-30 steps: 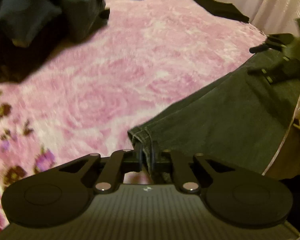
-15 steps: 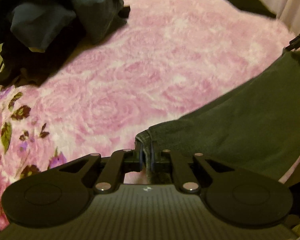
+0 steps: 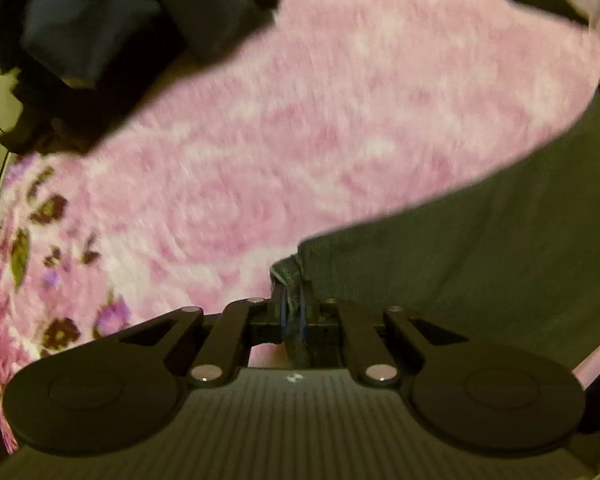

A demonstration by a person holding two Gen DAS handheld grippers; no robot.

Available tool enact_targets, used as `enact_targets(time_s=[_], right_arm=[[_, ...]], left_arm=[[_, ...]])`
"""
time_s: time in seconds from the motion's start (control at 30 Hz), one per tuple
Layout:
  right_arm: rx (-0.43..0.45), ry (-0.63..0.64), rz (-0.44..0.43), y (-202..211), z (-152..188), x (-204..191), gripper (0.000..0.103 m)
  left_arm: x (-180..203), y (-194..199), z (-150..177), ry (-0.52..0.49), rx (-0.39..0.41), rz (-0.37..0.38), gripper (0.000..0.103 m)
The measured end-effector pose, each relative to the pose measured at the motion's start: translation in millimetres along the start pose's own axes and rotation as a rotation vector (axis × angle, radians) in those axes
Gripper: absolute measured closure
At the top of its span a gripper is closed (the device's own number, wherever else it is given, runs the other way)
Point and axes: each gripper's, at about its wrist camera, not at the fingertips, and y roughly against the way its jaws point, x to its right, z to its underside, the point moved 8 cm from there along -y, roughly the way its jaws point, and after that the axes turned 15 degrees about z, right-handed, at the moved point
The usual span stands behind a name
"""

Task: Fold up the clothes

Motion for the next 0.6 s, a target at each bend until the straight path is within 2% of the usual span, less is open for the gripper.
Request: enact_targets(time_s=[0.07, 0.17, 0.23, 0.37, 0.47, 0.53, 0.6], right_arm=[[0.039, -0.009, 0.087, 14.5, -1.3, -1.1, 0.026], [0.154, 0.03, 0.17, 56.0, -4.5, -26.1, 0.026], [0.209, 0.057, 0.141, 89.1, 0.0, -68.9, 0.026], [0.333, 0.224, -0.037, 157.6, 23.8, -217.9, 0.026], [0.375, 0.349, -0.201, 191.5, 47.6, -348.9, 0.036], [0.409, 0.447, -0.263, 205.1, 65.2, -423.7, 0.037], [0.452, 0.551, -0.28, 211.4, 79.3, -487.2, 0.037]], left_arm=[[-5.0, 2.2, 0.3, 0.004, -0.01, 0.008, 0.096], [-18.3, 17.9, 7.1, 0.022, -0.002, -0.004, 0.092], [-29.7, 33.0, 15.0, 0.039, 0.013, -0.025, 0.092], [-50.0, 63.8, 34.3, 0.069, 0.045, -0.058, 0.092], [-50.2, 81.3, 58.5, 0.074, 0.062, -0.029, 0.092], [-45.0, 88.8, 74.8, 0.054, 0.066, -0.002, 0.091], [-37.5, 94.3, 92.8, 0.021, 0.068, 0.025, 0.091]])
